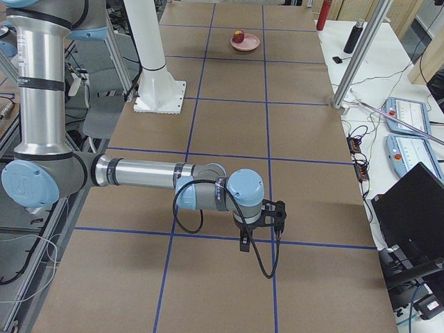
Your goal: Move apple from plate to bowl
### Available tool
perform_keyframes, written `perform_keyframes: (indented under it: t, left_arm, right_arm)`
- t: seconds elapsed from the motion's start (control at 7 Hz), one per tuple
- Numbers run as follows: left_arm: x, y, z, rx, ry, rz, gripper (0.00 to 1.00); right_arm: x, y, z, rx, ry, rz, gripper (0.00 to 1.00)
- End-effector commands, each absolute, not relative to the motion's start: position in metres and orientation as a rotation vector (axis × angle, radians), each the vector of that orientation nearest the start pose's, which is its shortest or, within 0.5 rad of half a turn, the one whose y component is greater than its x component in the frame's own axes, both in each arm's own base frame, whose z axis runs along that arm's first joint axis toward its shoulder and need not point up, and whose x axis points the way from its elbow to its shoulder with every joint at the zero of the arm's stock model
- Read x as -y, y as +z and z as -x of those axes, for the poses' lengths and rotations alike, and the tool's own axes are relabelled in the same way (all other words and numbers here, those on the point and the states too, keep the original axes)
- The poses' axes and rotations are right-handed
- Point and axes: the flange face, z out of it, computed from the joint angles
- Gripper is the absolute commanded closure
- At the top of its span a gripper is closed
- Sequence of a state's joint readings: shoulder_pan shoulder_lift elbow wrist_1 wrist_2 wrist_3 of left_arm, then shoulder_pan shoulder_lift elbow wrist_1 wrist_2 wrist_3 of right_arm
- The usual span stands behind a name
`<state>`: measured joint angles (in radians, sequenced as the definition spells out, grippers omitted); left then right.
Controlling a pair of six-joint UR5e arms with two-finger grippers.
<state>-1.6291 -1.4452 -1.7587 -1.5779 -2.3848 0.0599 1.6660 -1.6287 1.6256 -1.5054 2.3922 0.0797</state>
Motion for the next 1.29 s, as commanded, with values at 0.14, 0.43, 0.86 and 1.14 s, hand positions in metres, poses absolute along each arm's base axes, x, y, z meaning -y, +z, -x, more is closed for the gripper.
perform_keyframes:
  t: [0.14,0.43,0.86,1.14]
  left_arm:
    - [0.441,0.603,0.087,-0.807,0.049,-0.162,0.02]
    - [0.450,0.593,0.085,-0.824,0.054,-0.168,0.02]
    - [0.453,0.591,0.081,-0.873,0.066,-0.183,0.02]
    - [0.453,0.589,0.081,-0.872,0.076,-0.200,0.02]
  right_arm:
    - [0.478,0.629,-0.106,0.825,0.130,-0.102,0.00]
    - [0.481,0.629,-0.100,0.822,0.087,-0.117,0.00]
    - [0.475,0.637,-0.099,0.814,-0.042,-0.247,0.00]
    - [0.460,0.649,-0.096,0.833,-0.042,-0.252,0.00]
